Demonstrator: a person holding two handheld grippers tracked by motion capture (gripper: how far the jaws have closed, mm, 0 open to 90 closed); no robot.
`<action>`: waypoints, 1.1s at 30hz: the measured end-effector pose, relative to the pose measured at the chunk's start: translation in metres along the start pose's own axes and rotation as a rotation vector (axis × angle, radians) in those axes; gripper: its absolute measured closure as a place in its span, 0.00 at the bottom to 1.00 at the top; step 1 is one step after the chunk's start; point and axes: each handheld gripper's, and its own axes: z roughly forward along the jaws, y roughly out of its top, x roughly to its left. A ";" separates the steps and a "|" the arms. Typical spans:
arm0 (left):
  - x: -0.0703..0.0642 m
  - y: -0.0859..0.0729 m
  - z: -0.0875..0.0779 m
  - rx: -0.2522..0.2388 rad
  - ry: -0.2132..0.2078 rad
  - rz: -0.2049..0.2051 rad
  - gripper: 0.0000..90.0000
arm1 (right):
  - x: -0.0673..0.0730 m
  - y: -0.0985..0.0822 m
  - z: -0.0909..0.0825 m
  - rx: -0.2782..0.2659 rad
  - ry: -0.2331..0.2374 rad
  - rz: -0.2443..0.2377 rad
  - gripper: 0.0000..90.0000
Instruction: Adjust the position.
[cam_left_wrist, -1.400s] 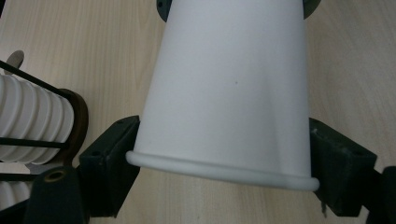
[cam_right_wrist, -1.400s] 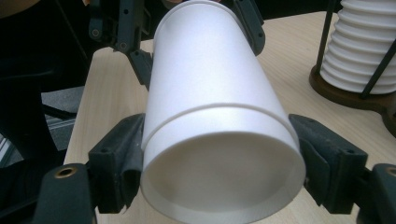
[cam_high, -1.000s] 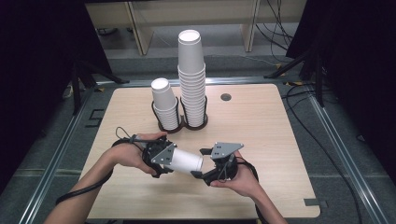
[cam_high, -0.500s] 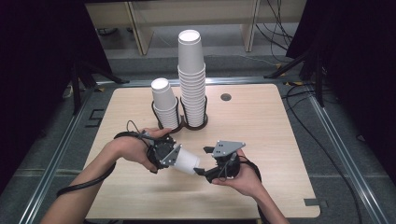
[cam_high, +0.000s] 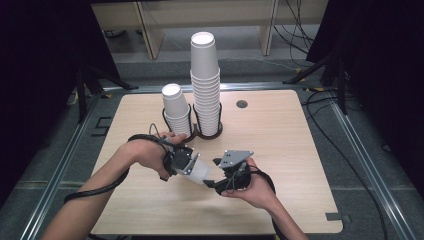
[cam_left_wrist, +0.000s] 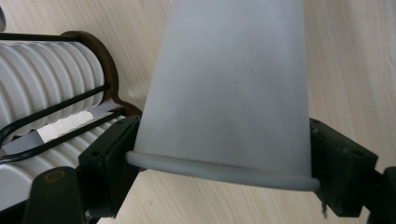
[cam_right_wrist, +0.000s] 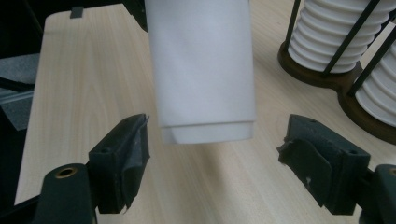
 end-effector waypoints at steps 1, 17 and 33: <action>0.001 0.001 0.000 0.012 -0.004 0.006 0.21 | 0.001 0.001 0.001 0.008 -0.005 0.007 0.26; 0.004 0.012 0.004 0.077 -0.022 0.042 0.21 | 0.003 0.009 0.015 0.067 0.008 0.039 0.27; 0.006 0.019 0.006 0.086 -0.024 0.052 0.20 | 0.003 0.014 0.029 0.083 0.021 0.016 0.26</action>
